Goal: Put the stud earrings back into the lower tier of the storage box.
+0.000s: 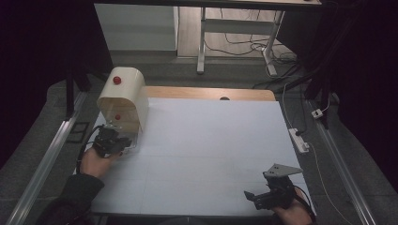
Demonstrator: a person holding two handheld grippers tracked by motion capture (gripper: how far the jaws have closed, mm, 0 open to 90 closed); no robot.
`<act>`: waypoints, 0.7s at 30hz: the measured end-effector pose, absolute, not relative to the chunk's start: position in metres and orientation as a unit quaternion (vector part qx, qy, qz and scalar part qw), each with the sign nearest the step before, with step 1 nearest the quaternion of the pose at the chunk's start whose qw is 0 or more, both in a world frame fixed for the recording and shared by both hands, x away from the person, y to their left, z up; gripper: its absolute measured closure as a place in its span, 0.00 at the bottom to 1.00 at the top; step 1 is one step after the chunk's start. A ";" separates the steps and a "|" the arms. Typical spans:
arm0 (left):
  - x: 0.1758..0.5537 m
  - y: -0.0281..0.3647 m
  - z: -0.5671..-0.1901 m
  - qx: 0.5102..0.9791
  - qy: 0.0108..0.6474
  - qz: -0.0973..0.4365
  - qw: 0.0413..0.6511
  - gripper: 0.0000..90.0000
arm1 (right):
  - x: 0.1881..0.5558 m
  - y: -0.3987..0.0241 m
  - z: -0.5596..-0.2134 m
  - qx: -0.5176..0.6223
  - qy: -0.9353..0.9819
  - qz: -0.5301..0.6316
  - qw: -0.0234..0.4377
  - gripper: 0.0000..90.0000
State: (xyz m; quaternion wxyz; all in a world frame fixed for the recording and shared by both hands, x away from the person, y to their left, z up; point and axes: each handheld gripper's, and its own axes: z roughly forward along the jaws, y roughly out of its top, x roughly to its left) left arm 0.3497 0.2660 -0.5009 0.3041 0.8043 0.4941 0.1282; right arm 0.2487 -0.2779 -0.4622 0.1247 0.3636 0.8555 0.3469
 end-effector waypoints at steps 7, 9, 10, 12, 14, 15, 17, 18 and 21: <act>0.348 0.266 -0.500 0.803 0.492 0.128 0.310 0.72 | 0.248 -0.278 -0.462 0.362 0.856 0.348 0.126 0.00; 0.348 0.266 -0.499 0.804 0.491 0.129 0.310 0.69 | 0.248 -0.278 -0.462 0.361 0.856 0.348 0.126 0.00; 0.348 0.265 -0.499 0.804 0.491 0.129 0.311 0.67 | 0.248 -0.278 -0.462 0.361 0.856 0.348 0.126 0.00; 0.347 0.265 -0.499 0.801 0.493 0.129 0.314 0.63 | 0.248 -0.278 -0.462 0.361 0.856 0.348 0.126 0.00; 0.346 0.266 -0.498 0.799 0.493 0.130 0.318 0.60 | 0.248 -0.278 -0.462 0.361 0.856 0.348 0.126 0.00; 0.346 0.266 -0.498 0.798 0.494 0.131 0.319 0.58 | 0.248 -0.278 -0.462 0.361 0.856 0.348 0.126 0.00; 0.346 0.267 -0.497 0.796 0.495 0.132 0.323 0.54 | 0.248 -0.278 -0.462 0.361 0.856 0.348 0.126 0.00; 0.346 0.267 -0.497 0.794 0.496 0.132 0.325 0.52 | 0.248 -0.278 -0.462 0.360 0.856 0.348 0.126 0.00; 0.345 0.268 -0.496 0.791 0.498 0.132 0.328 0.47 | 0.248 -0.278 -0.462 0.360 0.856 0.348 0.126 0.00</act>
